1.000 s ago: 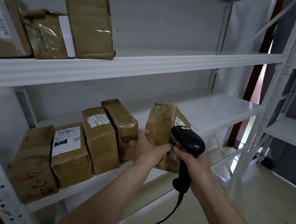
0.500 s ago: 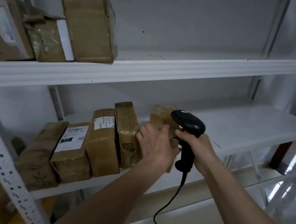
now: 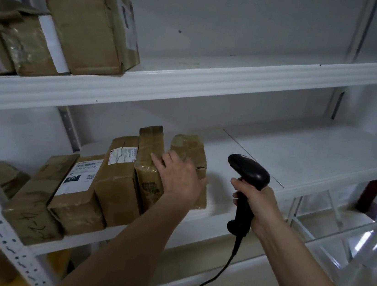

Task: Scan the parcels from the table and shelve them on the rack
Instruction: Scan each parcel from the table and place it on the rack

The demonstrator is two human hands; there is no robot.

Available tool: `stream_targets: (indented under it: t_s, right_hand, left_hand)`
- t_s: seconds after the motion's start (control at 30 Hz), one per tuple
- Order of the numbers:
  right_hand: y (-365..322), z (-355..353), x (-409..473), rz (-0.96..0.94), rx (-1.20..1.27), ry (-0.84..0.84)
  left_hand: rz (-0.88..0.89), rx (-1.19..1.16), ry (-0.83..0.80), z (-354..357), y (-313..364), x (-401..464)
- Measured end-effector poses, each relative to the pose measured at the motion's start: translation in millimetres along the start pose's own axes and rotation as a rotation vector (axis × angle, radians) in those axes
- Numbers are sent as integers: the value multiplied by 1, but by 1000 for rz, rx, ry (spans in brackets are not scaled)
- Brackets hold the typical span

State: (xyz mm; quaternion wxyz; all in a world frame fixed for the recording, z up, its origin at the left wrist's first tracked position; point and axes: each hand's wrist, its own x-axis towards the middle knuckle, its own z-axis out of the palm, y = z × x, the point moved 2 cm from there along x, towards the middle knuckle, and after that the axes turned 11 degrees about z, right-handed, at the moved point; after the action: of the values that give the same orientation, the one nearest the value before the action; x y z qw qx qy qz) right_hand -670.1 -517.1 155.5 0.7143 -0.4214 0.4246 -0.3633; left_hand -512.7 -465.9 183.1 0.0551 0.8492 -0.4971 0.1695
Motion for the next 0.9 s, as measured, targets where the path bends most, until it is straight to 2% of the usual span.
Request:
stream_targets:
  t_s: [0.1,0.2,0.27,0.33,0.37,0.5,0.63,0.9]
  right_hand:
    - [5,-10,-1,21,0,-14]
    - [9,-15,-2,30,23,-30]
    - [11,-15,-4,30,39,-58]
    - [13,-13,-7,30,52,-86]
    - [15,-11,-8,34,56,-97]
    - [25,2,-15,75,52,-163]
    - [45,22,-27,135,23,-223]
    - [98,88,-70,246,-72,-341]
  left_hand:
    - [17,61,4,6,-5,3]
    - [29,7,30,4,-5,3]
    - [65,-163,169,1,-4,-3]
    - [117,-435,317,-3,-5,-14]
    - [136,-551,341,-4,-6,-22]
    - [83,-823,192,1,-22,-52]
    - [-27,-815,40,23,-61,-82]
    - [-325,-839,-57,42,-162,-154]
